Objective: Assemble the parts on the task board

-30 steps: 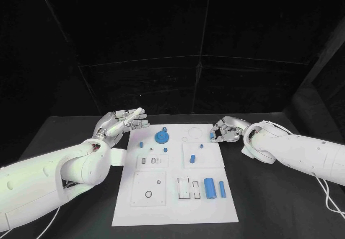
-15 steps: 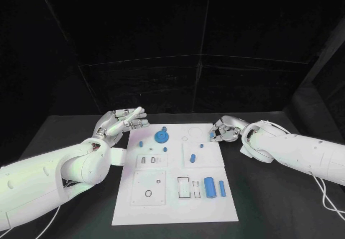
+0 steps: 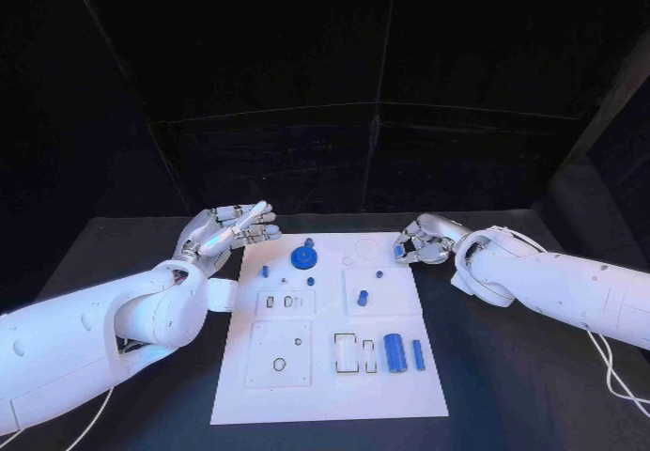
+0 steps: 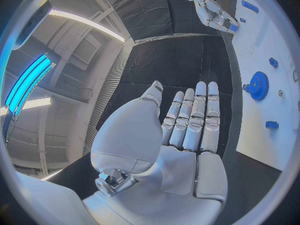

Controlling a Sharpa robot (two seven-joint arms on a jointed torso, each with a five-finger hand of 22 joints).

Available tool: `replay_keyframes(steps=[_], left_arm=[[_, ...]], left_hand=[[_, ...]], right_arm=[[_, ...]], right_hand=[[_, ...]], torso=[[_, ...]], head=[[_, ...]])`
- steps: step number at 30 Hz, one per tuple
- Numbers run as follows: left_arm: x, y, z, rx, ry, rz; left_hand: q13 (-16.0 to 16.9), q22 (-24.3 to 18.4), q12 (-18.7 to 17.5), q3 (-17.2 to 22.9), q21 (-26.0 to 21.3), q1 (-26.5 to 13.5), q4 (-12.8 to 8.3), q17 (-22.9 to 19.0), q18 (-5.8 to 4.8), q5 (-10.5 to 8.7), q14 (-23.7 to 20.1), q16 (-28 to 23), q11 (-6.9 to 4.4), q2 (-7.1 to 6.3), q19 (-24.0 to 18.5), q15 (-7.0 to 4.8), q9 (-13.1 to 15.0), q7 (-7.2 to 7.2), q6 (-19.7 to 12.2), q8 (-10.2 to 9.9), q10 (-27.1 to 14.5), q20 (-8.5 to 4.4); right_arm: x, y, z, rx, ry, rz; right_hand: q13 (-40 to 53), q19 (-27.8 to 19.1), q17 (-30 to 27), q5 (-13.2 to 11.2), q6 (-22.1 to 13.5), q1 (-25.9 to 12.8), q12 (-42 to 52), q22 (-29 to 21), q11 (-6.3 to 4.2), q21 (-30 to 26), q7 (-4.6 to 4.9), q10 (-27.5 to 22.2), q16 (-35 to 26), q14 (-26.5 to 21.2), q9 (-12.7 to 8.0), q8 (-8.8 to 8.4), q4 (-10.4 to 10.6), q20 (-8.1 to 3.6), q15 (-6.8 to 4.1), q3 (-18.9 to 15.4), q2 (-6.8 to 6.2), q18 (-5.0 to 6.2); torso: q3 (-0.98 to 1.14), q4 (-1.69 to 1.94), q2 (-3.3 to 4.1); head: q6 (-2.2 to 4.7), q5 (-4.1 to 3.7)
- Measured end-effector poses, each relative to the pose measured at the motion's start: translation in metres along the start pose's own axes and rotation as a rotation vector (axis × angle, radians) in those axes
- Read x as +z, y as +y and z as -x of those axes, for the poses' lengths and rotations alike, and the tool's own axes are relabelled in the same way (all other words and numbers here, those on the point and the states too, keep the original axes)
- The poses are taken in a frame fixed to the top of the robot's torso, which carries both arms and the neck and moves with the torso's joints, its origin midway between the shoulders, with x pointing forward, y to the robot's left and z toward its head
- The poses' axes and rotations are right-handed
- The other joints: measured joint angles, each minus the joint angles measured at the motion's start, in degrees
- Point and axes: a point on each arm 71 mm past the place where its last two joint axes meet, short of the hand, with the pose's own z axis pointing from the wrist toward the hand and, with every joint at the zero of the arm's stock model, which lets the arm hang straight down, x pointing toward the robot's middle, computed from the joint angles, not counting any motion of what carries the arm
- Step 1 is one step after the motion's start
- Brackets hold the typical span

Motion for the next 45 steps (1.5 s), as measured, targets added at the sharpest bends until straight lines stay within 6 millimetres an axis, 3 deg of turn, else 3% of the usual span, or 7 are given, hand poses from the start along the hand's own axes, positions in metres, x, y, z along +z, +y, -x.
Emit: replay_keyframes(steps=[9,17,30,37,45], left_arm=[[0.000,0.000,0.000,0.000,0.000,0.001],[0.001,0.000,0.003,0.004,-0.007,0.003],[0.007,0.004,0.001,0.009,-0.012,0.003],[0.008,0.003,0.001,0.009,-0.018,0.003],[0.009,0.003,0.003,0.008,-0.027,0.002]], left_hand=[[0.00,0.00,0.00,0.00,0.00,0.00,0.00,0.00,0.00,0.00,0.00,0.00,0.00,0.00,0.00,0.00,0.00,0.00,0.00,0.00,0.00,0.00],[0.00,0.00,0.00,-0.16,0.00,0.00,-0.17,0.00,0.00,0.00,0.00,0.00,0.00,0.00,0.00,0.00,0.00,0.00,0.00,0.00,0.00,0.00],[0.00,0.00,0.00,-0.16,0.00,-0.21,-0.16,0.00,0.00,0.00,0.00,0.00,0.21,0.21,0.00,0.00,0.00,0.00,0.00,0.00,0.21,0.00],[0.00,-0.11,0.01,-0.16,-0.43,-0.21,-0.16,0.00,0.00,0.00,0.00,-0.24,0.21,0.21,-0.20,0.00,0.00,0.00,0.00,0.00,0.21,0.19],[0.00,-0.16,-0.25,-0.16,-0.88,-0.21,-0.16,0.00,0.00,0.00,0.00,-0.46,0.21,0.21,-0.53,0.00,0.00,0.00,0.00,0.00,0.21,0.27]], right_arm=[[-0.008,0.015,0.003,0.027,-0.070,0.057],[-0.014,0.060,-0.005,0.075,-0.068,0.110],[0.006,0.155,-0.050,0.096,0.038,0.170],[0.013,0.179,-0.069,0.041,0.084,0.187],[0.016,0.194,-0.093,-0.026,0.133,0.194]], right_hand=[[0.17,0.20,0.00,-0.11,0.00,-0.18,0.22,-0.01,0.00,0.00,0.00,0.00,0.00,0.00,0.00,0.00,-0.19,-0.20,-0.01,0.65,0.18,-0.01],[-0.09,0.19,-0.01,-0.10,0.00,-0.78,0.06,-0.01,0.00,0.21,0.00,0.00,0.00,0.01,0.00,-0.01,0.03,-0.20,0.00,1.57,0.78,0.00],[-0.23,0.19,-0.01,-0.10,0.00,-1.39,-1.66,-0.02,-0.01,0.21,0.00,0.00,0.00,0.02,-0.01,-1.18,-0.03,-0.20,0.03,2.72,1.37,0.00],[-0.79,0.19,-0.01,-0.11,0.00,-2.04,-2.36,-0.02,-0.23,0.21,0.00,-0.22,-0.12,0.02,0.00,-1.51,-0.03,-0.19,0.04,2.88,1.45,0.00],[-2.40,0.19,-0.01,-0.30,0.00,-2.64,-2.96,-0.03,-0.61,0.21,0.00,-0.24,-0.28,0.02,0.00,-1.56,0.06,-0.19,0.05,3.27,1.17,0.00]], torso=[[-0.04,0.08,-0.10],[-0.12,0.27,-0.43],[-0.58,1.15,-1.35],[-0.82,1.36,-1.57],[-0.86,1.43,-1.61]], head=[[0.05,-0.03],[0.18,0.48],[-0.73,1.32],[-1.40,2.08],[-2.09,2.88]])
